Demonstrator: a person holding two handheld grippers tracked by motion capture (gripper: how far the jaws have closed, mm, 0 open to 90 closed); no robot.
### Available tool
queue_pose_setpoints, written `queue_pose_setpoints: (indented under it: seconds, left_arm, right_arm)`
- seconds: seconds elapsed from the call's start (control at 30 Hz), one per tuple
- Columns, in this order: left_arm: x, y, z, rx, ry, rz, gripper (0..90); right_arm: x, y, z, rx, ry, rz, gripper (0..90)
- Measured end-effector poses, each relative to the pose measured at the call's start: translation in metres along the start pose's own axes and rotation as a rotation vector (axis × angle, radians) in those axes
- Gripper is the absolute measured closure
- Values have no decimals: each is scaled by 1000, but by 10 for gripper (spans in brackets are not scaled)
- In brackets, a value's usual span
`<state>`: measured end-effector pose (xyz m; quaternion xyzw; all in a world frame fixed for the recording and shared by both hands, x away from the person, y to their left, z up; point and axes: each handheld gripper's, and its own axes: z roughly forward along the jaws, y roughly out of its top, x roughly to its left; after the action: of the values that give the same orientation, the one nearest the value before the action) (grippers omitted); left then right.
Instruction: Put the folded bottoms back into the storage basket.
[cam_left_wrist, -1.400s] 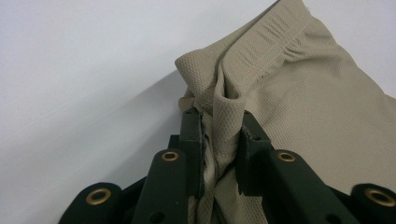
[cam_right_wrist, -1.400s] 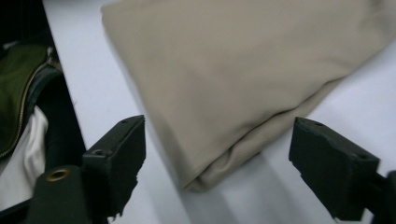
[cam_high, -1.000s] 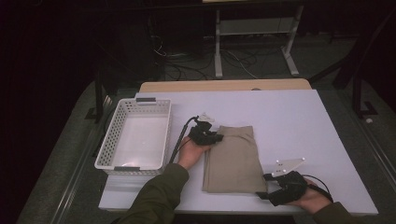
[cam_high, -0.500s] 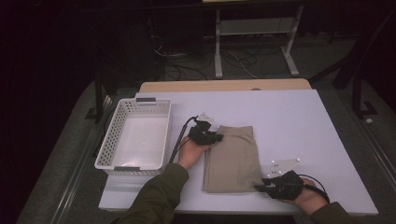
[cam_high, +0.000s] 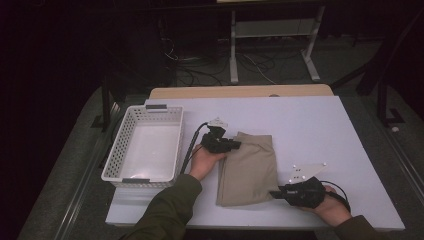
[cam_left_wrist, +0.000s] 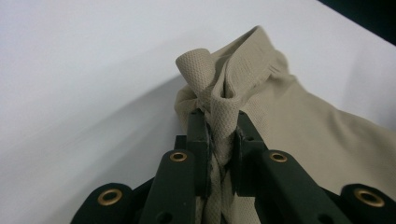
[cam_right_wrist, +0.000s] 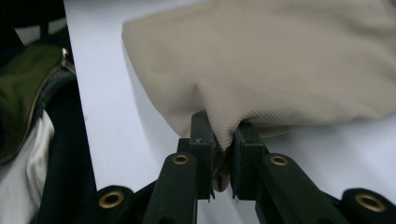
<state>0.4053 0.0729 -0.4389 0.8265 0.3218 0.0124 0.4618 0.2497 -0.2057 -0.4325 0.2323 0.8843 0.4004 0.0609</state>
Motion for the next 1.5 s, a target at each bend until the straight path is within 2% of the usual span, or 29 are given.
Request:
queue_pose_setpoints:
  seconds: [0.2,0.5,0.7,0.9,1.07,1.23,1.5]
  left_arm:
    - [-9,6,-4,-2,-39,23,803]
    - [-34,13,-2,-8,-136,74,803]
    - [-45,16,-2,-17,-187,78,805]
    - [-49,24,-9,-15,-193,88,805]
    - [-49,39,-22,-18,-192,97,806]
    - [-43,56,-38,-25,-178,94,806]
    - [-35,73,-64,-41,-164,87,806]
  right_arm:
    - [-3,13,-3,-69,4,-7,801]
    - [-7,30,-2,-132,21,-22,803]
    - [-9,42,0,-169,40,-29,804]
    - [-11,57,1,-199,48,-45,806]
    - [-15,75,0,-246,66,-54,807]
    - [-19,94,2,-271,68,-82,807]
    - [-23,127,4,-311,81,-102,808]
